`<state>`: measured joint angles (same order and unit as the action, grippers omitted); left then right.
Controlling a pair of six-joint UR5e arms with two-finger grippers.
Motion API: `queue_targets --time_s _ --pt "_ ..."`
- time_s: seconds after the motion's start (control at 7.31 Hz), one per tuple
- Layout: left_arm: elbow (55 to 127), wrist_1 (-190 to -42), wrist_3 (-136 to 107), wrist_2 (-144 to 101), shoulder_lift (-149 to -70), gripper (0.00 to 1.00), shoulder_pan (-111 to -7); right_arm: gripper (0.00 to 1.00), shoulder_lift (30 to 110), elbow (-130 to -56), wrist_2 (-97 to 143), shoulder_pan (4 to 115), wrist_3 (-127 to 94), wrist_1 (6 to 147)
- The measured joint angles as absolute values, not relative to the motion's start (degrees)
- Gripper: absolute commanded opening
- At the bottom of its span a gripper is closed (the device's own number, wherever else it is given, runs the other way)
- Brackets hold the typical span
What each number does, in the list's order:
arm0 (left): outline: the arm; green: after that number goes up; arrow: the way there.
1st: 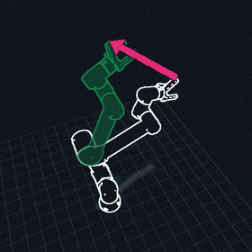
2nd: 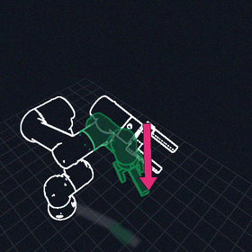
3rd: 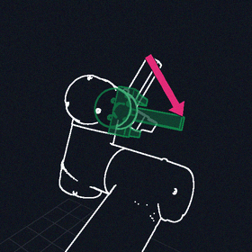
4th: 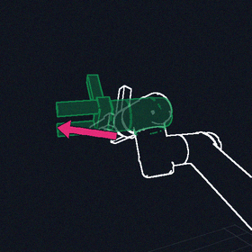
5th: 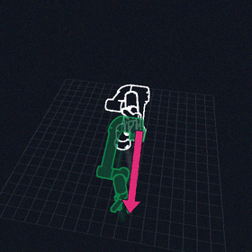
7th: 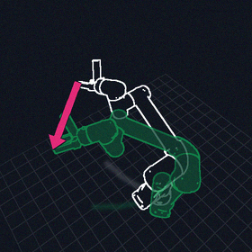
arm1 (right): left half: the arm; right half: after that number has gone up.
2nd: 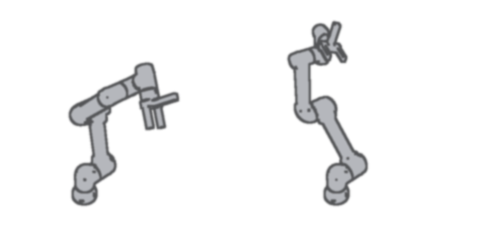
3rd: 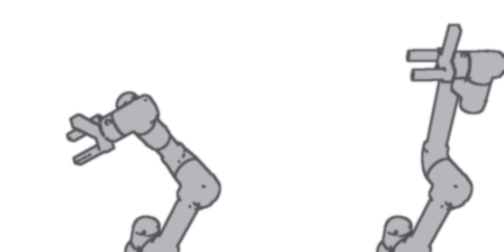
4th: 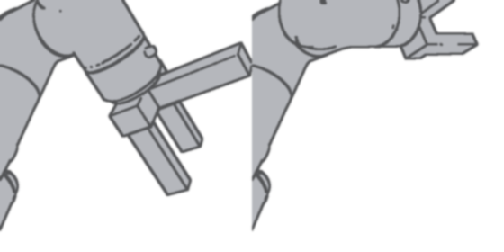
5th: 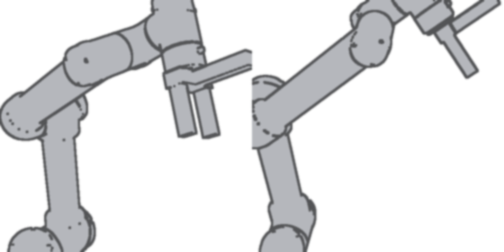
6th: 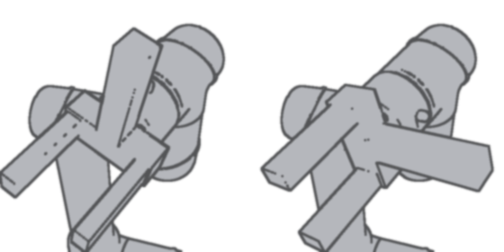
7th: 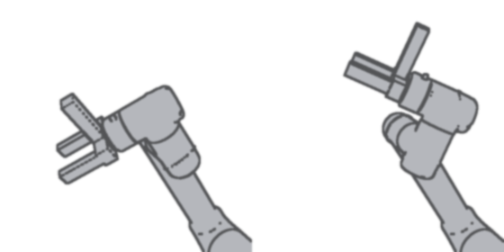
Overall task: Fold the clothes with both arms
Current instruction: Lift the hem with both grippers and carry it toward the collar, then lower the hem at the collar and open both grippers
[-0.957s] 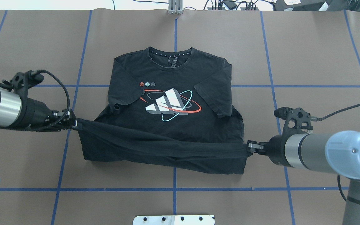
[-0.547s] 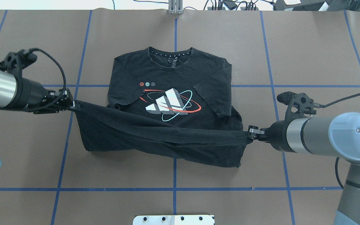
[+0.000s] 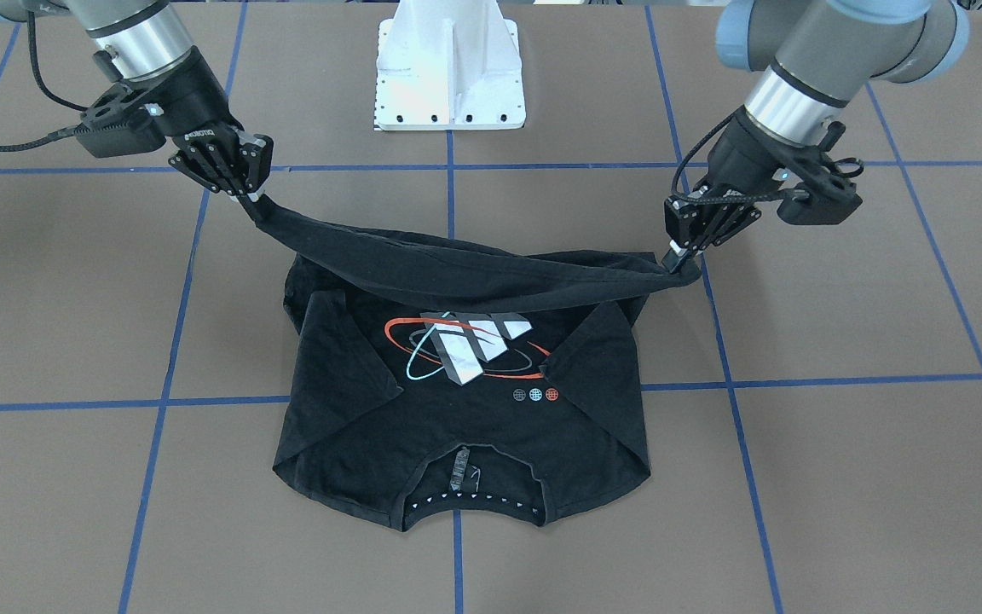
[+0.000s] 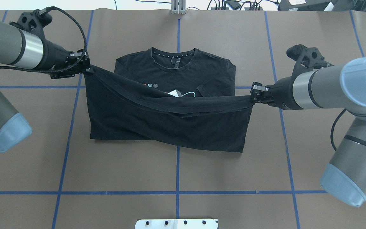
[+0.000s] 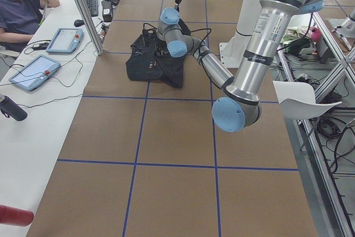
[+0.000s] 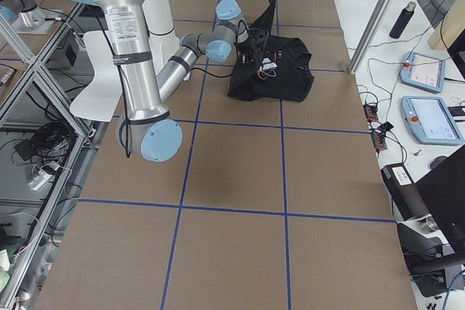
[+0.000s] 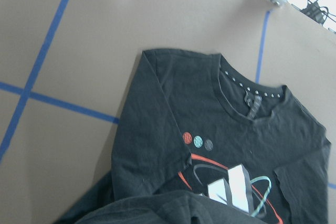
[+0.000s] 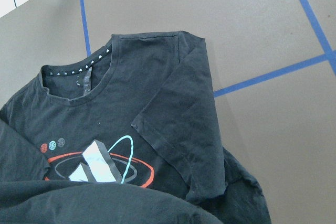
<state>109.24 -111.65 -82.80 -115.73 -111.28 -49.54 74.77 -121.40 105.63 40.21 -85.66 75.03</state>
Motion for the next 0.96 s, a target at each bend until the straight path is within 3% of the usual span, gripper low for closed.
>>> queue_targets --time_s 0.55,0.96 --pt "99.7 -111.7 -79.9 -112.7 -116.6 0.0 -49.3 0.0 64.1 -106.8 109.1 47.8 -83.1 74.7" --pt "88.3 -111.9 -75.2 -111.2 -122.3 0.0 -48.7 0.0 56.9 -92.6 109.1 48.8 -79.2 74.3"
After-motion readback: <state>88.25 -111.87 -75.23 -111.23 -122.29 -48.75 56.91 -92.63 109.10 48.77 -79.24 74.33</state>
